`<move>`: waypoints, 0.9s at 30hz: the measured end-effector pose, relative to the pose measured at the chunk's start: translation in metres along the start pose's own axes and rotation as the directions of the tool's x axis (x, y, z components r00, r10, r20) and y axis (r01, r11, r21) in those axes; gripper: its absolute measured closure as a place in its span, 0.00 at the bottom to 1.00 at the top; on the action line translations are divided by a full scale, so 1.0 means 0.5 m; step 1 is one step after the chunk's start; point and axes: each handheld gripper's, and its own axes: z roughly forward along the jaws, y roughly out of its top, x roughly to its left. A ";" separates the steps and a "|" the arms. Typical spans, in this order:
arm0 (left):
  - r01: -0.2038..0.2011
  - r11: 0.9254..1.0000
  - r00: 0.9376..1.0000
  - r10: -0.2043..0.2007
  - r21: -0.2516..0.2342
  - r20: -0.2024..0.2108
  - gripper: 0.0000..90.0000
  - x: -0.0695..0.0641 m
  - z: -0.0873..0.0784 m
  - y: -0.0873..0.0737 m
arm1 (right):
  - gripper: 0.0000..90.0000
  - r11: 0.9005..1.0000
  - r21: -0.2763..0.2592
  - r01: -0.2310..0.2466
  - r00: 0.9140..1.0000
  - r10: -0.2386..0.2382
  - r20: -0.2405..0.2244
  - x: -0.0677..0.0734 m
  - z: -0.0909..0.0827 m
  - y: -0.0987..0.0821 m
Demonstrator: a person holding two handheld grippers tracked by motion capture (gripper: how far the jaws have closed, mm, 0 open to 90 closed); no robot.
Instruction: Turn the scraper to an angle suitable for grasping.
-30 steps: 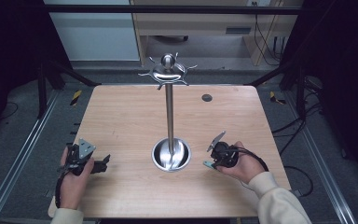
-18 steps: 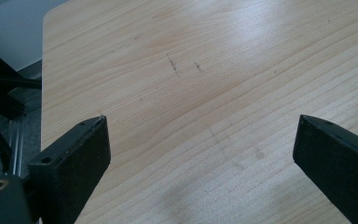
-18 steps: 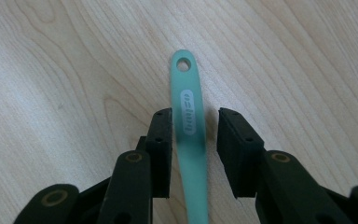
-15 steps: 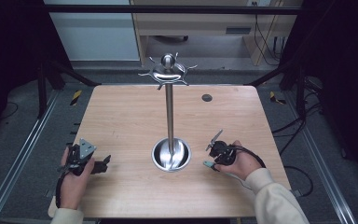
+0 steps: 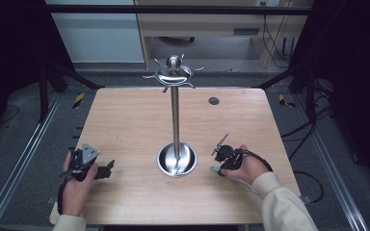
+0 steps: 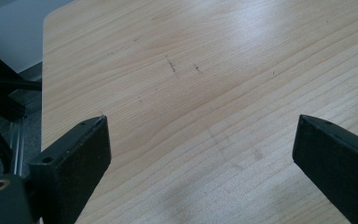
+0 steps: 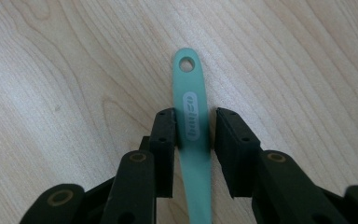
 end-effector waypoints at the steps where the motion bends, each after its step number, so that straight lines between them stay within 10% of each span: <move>1: -0.002 1.000 1.000 0.002 0.001 0.001 0.04 0.000 0.000 0.000 | 0.77 1.000 0.000 0.000 1.000 0.000 -0.001 -0.001 0.000 0.000; 27: -0.006 1.000 1.000 0.006 0.008 0.005 0.04 -0.002 0.002 0.000 | 0.83 0.997 -0.070 -0.018 0.999 0.021 0.041 0.001 -0.035 -0.005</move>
